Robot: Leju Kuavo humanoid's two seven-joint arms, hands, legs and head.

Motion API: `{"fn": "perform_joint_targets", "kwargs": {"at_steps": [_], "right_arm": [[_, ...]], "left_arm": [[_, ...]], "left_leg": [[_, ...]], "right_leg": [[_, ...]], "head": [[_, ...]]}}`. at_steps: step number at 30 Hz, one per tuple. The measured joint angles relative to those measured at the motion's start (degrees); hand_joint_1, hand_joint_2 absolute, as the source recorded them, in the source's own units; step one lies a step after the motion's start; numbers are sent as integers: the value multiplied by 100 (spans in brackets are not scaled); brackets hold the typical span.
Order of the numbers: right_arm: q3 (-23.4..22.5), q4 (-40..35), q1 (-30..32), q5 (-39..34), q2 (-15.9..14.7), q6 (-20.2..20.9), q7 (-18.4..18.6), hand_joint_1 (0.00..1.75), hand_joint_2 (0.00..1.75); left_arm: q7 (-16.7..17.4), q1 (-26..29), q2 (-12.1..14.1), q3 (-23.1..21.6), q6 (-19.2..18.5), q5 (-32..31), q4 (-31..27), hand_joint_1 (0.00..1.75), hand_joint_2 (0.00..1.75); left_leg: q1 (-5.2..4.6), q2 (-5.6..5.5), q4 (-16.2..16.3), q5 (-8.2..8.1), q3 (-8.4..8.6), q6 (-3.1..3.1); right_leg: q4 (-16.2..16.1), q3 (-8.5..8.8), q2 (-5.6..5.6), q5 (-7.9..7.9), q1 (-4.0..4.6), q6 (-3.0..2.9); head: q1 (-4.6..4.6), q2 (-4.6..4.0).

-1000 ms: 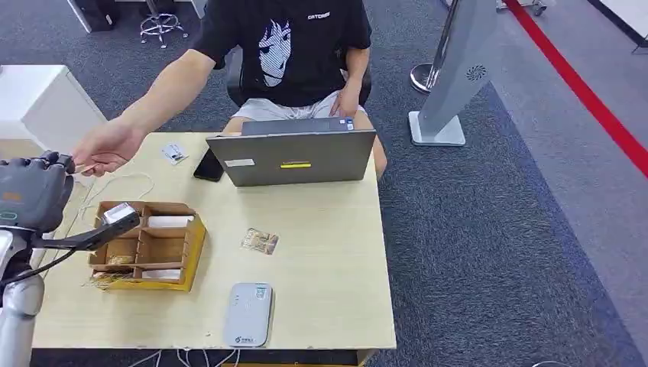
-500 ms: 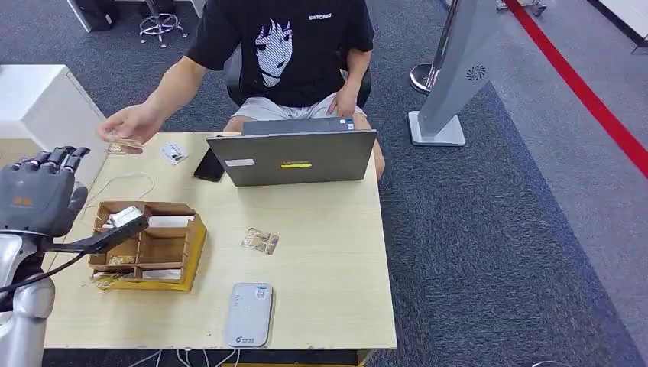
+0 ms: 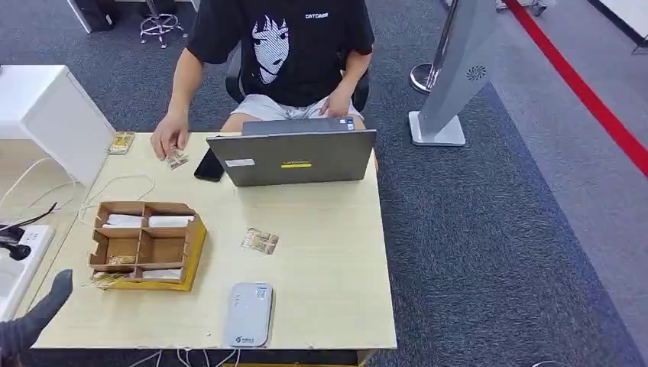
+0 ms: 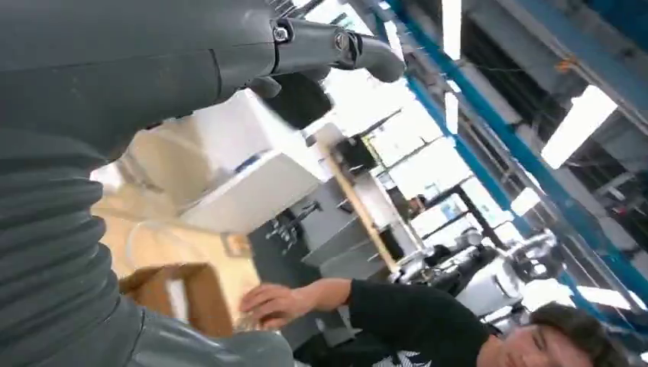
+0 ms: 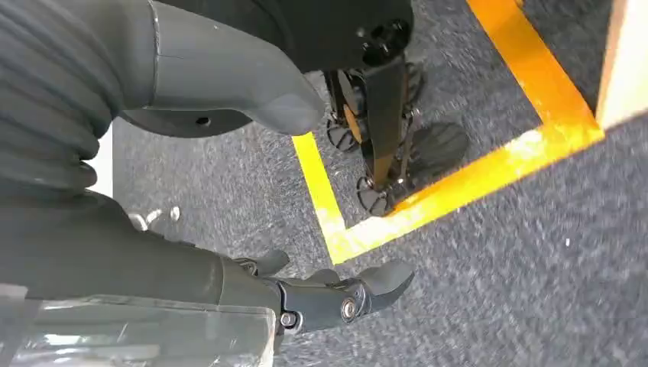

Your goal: Pass the card to the sensor for recognition and then transmit it.

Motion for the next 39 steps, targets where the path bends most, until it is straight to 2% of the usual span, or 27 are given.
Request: {"fn": "perform_joint_targets", "kwargs": {"at_steps": [2, 4, 7, 11, 18, 27, 32, 39], "right_arm": [[-125, -37, 1, 7, 35, -59, 9, 0, 175], [-240, -76, -2, 20, 68, -85, 15, 0, 175], [-399, -125, -2, 22, 105, -131, 50, 0, 175], [-562, -188, -3, 83, 149, -142, 101, 0, 175], [-629, -208, 14, 374, 151, -19, 133, 0, 175], [-734, -227, 12, 721, 151, 18, 142, 0, 175], [-813, -234, 10, 822, 151, 50, 157, 0, 175], [-870, -234, 6, 985, 151, 96, 166, 0, 175]], "left_arm": [[13, 143, -159, 422, -355, 596, 130, 0, 175], [2, 272, -286, 786, -553, 882, 322, 0, 175], [52, 424, -415, 1156, -639, 1120, 687, 0, 175], [116, 559, -491, 1378, -660, 1231, 1330, 0, 175], [203, 459, -515, 1715, -732, 481, 2840, 0, 175], [-5, -124, -489, 2889, -968, -1062, 4882, 0, 175], [-81, -461, -443, 3465, -800, -1461, 5817, 0, 175], [26, -823, -225, 3939, -393, -1846, 7032, 0, 175]], "left_leg": [[0, -3, 0, 0, 0, 0], [1, -2, -1, 0, 0, 0], [2, -2, -2, 0, 0, 0], [0, -4, -2, 0, 0, 0], [-5, -4, -2, 0, 0, 1], [-4, -4, -2, 0, 1, 1], [-5, -7, -2, 0, 1, 1], [-5, -6, -2, 0, 1, 1]], "right_leg": [[0, 0, -6, 0, 0, 0], [0, 1, -4, 0, 0, 0], [0, 0, -4, -1, 1, -1], [0, 2, -6, -1, 0, 0], [-2, 3, -7, -1, -4, 1], [-2, 2, -8, -1, -4, 1], [-2, 4, -11, -1, -4, 1], [-2, 5, -13, -1, -4, 1]], "head": [[2, 0], [2, 0], [4, 0], [2, 0], [2, 0], [0, 0], [2, 0], [2, 0]]}}
